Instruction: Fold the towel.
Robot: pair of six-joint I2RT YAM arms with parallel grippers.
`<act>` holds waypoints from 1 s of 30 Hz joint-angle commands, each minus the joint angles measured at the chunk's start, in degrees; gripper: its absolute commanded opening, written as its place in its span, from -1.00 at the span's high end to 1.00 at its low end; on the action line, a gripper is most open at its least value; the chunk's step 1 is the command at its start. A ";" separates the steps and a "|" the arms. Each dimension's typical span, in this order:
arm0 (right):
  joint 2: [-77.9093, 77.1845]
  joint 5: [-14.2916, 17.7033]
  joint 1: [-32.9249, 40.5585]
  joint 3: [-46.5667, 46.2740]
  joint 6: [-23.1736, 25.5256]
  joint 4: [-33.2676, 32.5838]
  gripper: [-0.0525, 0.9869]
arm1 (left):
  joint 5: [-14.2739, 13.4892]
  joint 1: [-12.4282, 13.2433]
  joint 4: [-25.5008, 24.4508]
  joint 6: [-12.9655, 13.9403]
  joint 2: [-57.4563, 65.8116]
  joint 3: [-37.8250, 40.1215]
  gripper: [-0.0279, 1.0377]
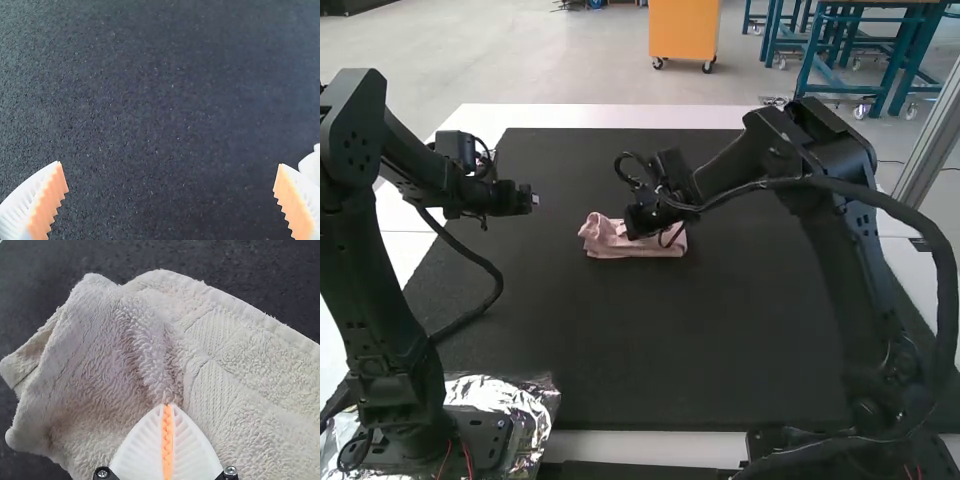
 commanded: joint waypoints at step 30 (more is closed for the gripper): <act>-64.12 8.46 -12.11 -6.15 6.83 -10.31 -0.87 | -3.18 -9.00 -16.23 -2.59 -51.37 8.82 -0.87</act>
